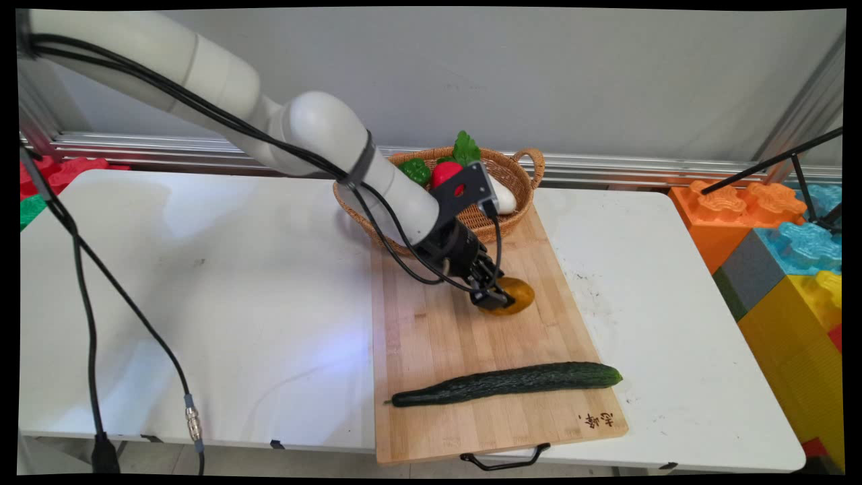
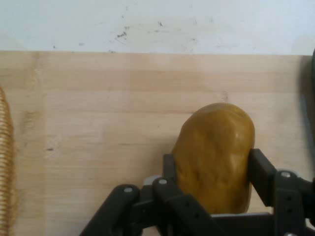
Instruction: Place the picked object on the cutting board
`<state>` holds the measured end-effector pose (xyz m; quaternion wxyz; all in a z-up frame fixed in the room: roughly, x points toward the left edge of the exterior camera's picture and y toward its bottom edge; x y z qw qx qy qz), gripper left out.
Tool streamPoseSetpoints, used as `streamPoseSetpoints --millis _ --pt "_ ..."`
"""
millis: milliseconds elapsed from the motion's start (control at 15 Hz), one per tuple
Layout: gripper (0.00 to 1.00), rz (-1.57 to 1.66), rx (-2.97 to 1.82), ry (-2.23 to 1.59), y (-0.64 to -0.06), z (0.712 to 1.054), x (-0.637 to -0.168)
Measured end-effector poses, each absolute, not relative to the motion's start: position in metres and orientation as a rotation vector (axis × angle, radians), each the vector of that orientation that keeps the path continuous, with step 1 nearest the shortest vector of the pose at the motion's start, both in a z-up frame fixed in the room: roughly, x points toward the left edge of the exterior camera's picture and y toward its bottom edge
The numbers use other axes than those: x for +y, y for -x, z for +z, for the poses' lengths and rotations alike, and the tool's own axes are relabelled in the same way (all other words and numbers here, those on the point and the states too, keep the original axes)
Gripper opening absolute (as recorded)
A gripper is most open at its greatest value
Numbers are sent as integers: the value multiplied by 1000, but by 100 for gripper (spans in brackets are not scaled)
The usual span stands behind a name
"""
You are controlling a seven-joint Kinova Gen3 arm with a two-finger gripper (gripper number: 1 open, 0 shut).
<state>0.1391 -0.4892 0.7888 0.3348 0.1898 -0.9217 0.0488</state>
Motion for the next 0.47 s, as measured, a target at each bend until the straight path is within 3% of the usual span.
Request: streamPoseSetpoints --millis 200,267,467 --pt "0 118 -2398 -508 -130 780 -490" --pt "100 115 -2395 -512 -128 779 -490" --pt "100 108 -2384 -529 -121 781 -491"
